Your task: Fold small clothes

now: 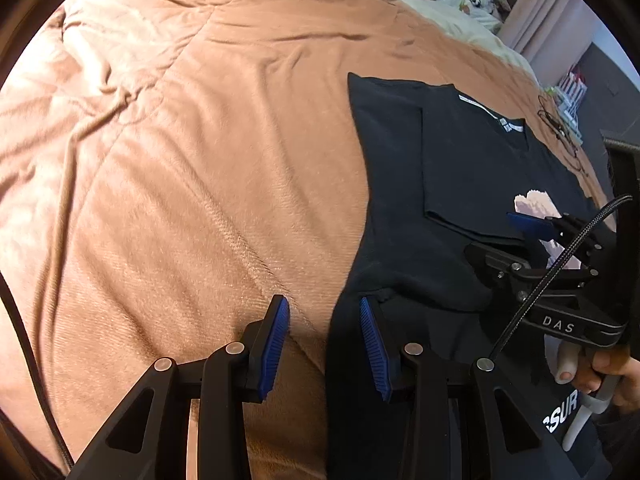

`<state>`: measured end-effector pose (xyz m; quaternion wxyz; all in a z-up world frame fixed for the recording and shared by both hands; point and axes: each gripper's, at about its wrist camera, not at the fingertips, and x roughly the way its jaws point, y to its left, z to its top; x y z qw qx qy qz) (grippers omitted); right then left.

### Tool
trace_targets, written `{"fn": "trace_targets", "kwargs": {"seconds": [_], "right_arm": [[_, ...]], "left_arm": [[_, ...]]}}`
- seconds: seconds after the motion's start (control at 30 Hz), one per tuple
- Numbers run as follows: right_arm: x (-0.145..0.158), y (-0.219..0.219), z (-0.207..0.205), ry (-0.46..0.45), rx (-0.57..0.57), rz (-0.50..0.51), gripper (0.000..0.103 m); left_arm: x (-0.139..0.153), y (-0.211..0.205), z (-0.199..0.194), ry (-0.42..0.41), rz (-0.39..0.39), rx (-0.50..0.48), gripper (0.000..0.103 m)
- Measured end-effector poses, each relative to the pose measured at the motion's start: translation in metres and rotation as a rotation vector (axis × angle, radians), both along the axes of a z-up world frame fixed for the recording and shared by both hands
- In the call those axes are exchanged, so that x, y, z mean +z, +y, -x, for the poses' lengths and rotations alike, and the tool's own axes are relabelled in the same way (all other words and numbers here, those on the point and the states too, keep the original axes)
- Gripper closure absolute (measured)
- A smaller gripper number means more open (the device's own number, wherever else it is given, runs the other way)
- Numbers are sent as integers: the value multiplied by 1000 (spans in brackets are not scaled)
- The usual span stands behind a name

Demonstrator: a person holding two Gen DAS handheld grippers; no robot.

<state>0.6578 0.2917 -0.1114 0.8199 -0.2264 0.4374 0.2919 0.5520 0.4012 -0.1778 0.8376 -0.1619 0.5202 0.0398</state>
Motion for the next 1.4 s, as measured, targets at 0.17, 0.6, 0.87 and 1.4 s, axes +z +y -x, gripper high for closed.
{"fn": "trace_targets", "kwargs": {"seconds": [0.17, 0.6, 0.87, 1.4], "right_arm": [[-7, 12, -10, 9, -7, 1, 26], [5, -67, -76, -3, -315, -34, 26], [12, -123, -83, 76, -342, -82, 26], [0, -107, -114, 308, -186, -381, 59]], "left_arm": [[-1, 8, 2, -23, 19, 8, 72], [0, 11, 8, -12, 2, 20, 77], [18, 4, 18, -14, -30, 48, 77], [39, -4, 14, -40, -56, 65, 77]]}}
